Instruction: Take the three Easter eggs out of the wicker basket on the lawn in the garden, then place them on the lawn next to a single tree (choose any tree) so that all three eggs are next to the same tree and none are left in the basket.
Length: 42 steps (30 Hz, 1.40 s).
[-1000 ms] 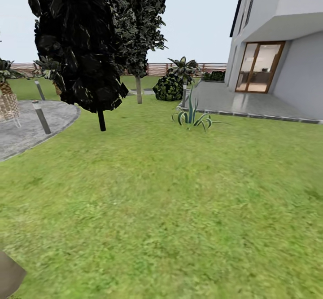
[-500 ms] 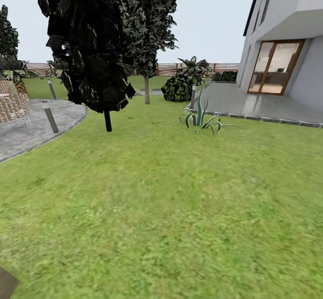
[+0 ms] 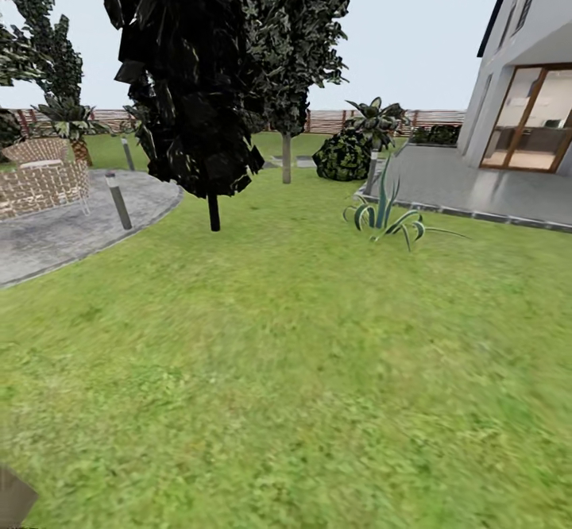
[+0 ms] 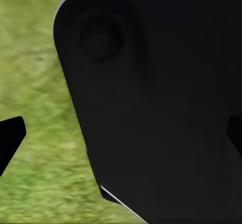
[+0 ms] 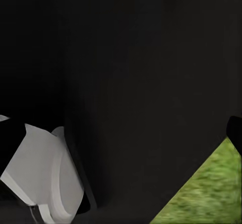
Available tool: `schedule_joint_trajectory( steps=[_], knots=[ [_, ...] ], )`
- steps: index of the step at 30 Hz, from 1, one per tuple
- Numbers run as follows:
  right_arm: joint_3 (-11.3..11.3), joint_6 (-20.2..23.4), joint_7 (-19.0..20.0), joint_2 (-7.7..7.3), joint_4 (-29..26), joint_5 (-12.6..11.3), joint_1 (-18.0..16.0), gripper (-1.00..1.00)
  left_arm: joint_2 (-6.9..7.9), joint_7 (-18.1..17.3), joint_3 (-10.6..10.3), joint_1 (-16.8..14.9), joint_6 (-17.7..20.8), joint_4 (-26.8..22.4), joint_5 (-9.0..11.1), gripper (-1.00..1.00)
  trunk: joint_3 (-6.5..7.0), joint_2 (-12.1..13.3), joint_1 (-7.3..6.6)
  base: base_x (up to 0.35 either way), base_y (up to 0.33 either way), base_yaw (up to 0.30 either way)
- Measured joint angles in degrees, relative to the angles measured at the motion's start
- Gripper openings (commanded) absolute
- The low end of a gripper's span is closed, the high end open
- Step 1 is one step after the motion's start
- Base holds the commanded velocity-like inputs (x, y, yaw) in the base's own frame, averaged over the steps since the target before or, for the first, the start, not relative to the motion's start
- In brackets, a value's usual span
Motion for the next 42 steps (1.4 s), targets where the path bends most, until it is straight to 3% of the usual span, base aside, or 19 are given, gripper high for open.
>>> schedule_joint_trajectory(
  steps=[20,42],
  knots=[
    [0.2,0.0,0.0,0.39,0.0,0.1,0.0,1.0,0.01,0.0,0.0,0.0,0.0,0.0,0.0,1.0,-0.6,0.0,0.0,0.307,-0.165,0.255],
    [0.0,0.0,0.0,0.62,0.0,0.2,0.0,1.0,0.02,0.0,0.0,0.0,0.0,0.0,0.0,1.0,-0.66,0.0,0.0,0.307,-0.165,0.015]
  ],
)
